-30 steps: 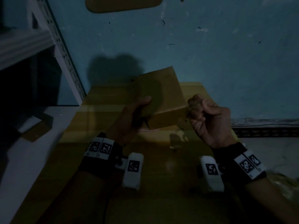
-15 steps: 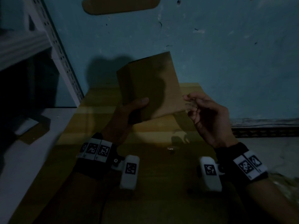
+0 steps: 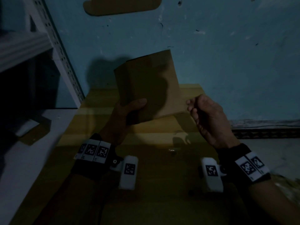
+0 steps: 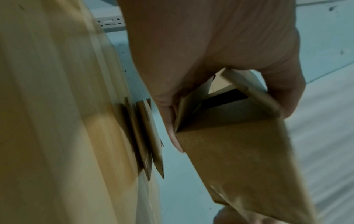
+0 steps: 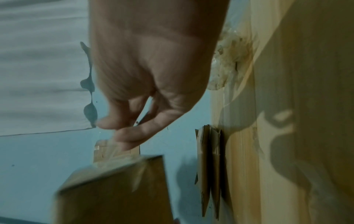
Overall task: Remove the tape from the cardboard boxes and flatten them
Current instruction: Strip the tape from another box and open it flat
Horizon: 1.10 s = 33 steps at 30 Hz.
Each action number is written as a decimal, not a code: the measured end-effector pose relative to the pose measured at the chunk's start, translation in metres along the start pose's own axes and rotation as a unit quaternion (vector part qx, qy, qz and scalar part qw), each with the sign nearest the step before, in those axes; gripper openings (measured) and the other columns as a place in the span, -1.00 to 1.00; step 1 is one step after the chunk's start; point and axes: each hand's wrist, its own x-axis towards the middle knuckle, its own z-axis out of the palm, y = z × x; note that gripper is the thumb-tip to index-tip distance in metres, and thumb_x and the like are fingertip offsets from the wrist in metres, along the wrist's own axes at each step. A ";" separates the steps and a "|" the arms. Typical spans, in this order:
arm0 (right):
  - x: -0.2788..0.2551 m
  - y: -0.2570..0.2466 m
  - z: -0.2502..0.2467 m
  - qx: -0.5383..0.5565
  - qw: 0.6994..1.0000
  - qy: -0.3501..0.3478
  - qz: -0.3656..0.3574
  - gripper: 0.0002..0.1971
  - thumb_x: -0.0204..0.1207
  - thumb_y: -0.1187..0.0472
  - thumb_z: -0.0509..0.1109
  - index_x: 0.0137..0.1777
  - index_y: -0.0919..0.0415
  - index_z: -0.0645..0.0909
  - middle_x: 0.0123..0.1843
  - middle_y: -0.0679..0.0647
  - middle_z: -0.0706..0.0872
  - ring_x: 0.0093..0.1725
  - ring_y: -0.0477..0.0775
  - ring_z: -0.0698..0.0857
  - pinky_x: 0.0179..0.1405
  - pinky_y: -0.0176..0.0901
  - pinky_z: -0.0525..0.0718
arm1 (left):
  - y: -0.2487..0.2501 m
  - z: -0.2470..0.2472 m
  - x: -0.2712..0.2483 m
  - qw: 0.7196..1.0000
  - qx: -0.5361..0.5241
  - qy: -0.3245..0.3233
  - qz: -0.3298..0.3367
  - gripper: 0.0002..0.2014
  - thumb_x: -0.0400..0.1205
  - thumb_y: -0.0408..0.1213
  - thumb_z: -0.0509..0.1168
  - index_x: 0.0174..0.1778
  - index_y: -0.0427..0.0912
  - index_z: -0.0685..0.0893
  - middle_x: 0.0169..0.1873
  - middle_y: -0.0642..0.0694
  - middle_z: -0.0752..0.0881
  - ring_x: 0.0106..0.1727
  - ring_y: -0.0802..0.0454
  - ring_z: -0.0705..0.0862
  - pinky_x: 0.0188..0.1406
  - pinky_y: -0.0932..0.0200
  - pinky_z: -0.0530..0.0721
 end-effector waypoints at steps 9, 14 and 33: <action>0.005 0.005 -0.006 -0.018 0.997 0.063 0.029 -0.81 0.77 0.26 0.25 0.01 0.30 0.66 -0.19 0.05 0.80 -0.15 -0.08 0.79 -0.10 -0.40 0.72 | 0.003 -0.007 0.001 0.996 0.054 0.055 -0.037 -0.26 0.18 0.04 0.66 0.30 -0.01 0.68 0.19 -0.06 0.80 0.20 -0.13 0.78 -0.03 -0.05 0.80; 0.005 0.006 -0.007 -0.057 0.993 0.086 0.048 -0.80 0.77 0.31 0.23 0.13 0.34 0.68 -0.04 0.13 0.88 0.10 0.10 0.83 0.06 -0.25 0.76 | 0.002 -0.009 0.003 0.991 0.058 0.088 -0.077 -0.53 0.49 0.02 0.50 0.31 0.01 0.67 0.15 -0.05 0.82 0.16 -0.13 0.80 0.23 -0.29 0.71; -0.007 0.016 0.006 -0.417 0.886 -0.096 -0.179 -0.41 0.35 0.30 0.72 0.41 0.15 0.71 0.59 0.07 0.59 0.61 -0.12 0.52 0.60 -0.05 0.53 | -0.013 0.007 0.004 0.979 0.119 0.115 -0.116 -0.36 0.32 0.07 0.54 0.30 -0.13 0.69 0.07 -0.13 0.84 0.01 -0.12 0.84 -0.03 -0.16 0.82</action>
